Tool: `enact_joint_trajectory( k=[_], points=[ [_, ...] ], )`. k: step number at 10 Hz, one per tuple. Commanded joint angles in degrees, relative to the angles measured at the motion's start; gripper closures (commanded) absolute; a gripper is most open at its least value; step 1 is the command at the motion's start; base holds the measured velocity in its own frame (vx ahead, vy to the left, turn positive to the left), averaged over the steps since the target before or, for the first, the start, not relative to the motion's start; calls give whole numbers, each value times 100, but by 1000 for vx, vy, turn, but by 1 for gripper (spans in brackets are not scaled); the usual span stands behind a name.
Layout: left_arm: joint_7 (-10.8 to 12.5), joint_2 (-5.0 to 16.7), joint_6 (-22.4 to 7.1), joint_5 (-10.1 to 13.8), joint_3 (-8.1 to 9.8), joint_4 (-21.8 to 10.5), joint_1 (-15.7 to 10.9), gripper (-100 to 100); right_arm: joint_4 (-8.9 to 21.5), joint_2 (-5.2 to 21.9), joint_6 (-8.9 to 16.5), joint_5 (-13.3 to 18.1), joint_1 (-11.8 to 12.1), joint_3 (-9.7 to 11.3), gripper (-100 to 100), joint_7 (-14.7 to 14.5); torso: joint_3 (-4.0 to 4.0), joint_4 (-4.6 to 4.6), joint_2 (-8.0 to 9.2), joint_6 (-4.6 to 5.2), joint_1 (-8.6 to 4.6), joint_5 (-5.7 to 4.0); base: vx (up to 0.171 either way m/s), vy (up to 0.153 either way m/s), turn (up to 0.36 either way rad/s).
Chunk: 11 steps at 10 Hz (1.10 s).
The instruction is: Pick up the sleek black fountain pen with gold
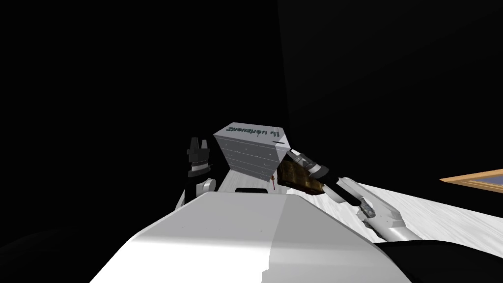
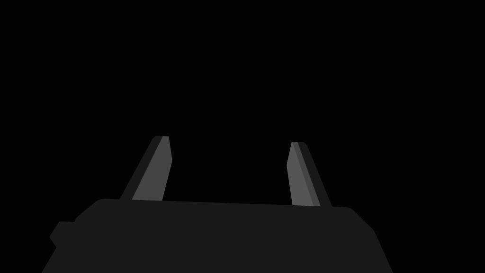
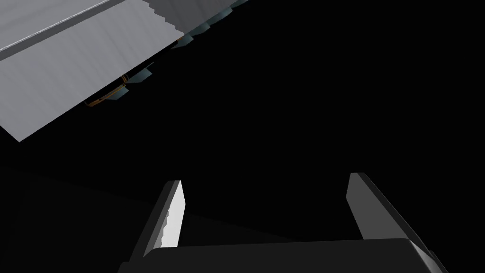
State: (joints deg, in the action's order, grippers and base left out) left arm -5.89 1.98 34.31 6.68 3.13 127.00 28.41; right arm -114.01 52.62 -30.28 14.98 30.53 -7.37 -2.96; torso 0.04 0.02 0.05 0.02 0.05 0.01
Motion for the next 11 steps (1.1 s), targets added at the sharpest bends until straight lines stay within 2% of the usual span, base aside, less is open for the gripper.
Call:
enact_joint_trajectory(
  k=[1, 3, 4, 6, 7, 9, 10, 11],
  points=[
    [0, 0, 0, 0, 0, 0, 0, 0, 181, 286, -106, 102, 19, -40, -100, -29, 0, 0, 0, 0, 0, 0, -22, 33, 57],
    [0, 0, 0, 0, 0, 0, 0, 0, 181, 538, -106, 102, 19, -40, -100, -29, 0, 0, 1, -1, 4, 1, -16, 20, 20],
    [0, 0, 0, 0, 0, 0, 0, 0, 349, 747, -206, 207, 43, -74, -100, -60, -1, 0, -2, 0, -1, 0, -17, 32, 65],
    [0, 0, 0, 0, 0, 0, 0, 0, 349, 1004, -206, 207, 43, -74, -100, -60, -1, 0, -2, -1, 5, 1, -10, 24, 11],
    [0, 0, 0, 0, 0, 0, 0, 0, 519, 1222, -309, 315, 70, -106, -100, -87, -2, -1, -4, 0, 1, 0, -13, 33, 45],
    [0, 0, 0, 0, 0, 0, 0, 0, 519, 1468, -309, 315, 70, -106, -100, -87, -2, -1, -3, -1, 6, 1, -8, 26, 21],
    [0, 0, 0, 0, 0, 0, 0, 0, 691, 1686, -415, 427, 100, -135, -100, -111, -3, -1, -4, 0, 2, 0, -2, 37, 51],
    [0, 0, 0, 0, 0, 0, 0, 0, 691, 1846, -415, 427, 100, -135, -100, -111, -3, -1, -6, -1, 7, 1, -4, 35, 28]
  ],
)
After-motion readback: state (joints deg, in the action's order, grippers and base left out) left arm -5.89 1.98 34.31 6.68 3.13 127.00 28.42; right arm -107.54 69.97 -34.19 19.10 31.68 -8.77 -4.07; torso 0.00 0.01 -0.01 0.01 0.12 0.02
